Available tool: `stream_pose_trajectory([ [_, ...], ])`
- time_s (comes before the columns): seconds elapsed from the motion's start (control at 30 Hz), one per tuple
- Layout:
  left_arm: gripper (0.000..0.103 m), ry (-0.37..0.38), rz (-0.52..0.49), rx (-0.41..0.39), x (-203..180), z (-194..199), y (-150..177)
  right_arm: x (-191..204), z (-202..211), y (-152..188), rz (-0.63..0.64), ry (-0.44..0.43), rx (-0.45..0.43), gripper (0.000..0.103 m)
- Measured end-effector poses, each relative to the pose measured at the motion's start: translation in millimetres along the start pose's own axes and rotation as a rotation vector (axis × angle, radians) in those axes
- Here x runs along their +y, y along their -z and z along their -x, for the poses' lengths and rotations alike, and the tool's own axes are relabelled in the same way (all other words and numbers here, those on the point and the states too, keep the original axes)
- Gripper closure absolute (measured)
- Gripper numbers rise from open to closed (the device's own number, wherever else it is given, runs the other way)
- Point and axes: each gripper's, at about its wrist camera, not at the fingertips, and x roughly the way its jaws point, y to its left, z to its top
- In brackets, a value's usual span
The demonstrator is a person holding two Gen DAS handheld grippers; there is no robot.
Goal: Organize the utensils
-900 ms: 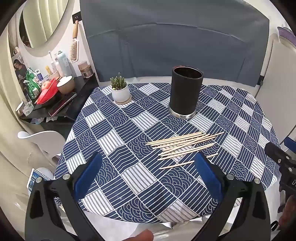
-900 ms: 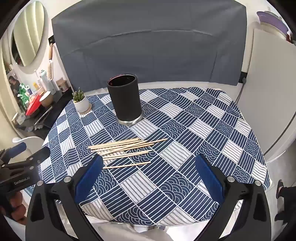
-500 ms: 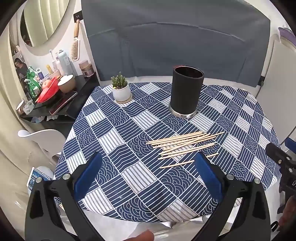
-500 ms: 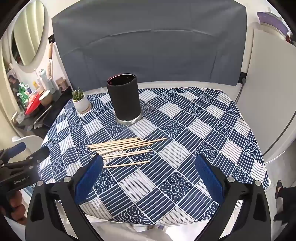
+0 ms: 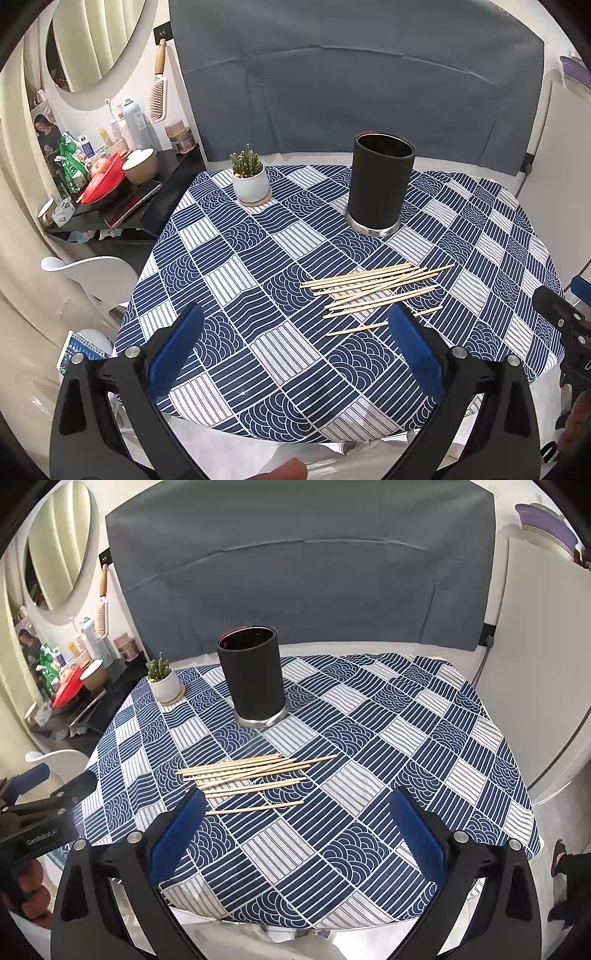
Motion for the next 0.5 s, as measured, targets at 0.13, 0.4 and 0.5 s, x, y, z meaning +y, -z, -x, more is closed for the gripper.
stream_pose_trajectory([
  [0.13, 0.005, 0.001, 0.001, 0.001, 0.8, -0.4, -0.1, -1.3, 0.3, 0.4, -0.005, 0.001, 0.0, 0.007],
  [0.4, 0.005, 0.008, 0.003, -0.001, 1.1, 0.6, 0.5, -0.8, 0.8, 2.2, 0.008, 0.006, 0.004, 0.007],
  [0.5, 0.005, 0.01, 0.007, 0.002, 1.4, 0.7, 0.6, -0.7, 0.7, 2.3, 0.007, 0.006, 0.005, 0.007],
])
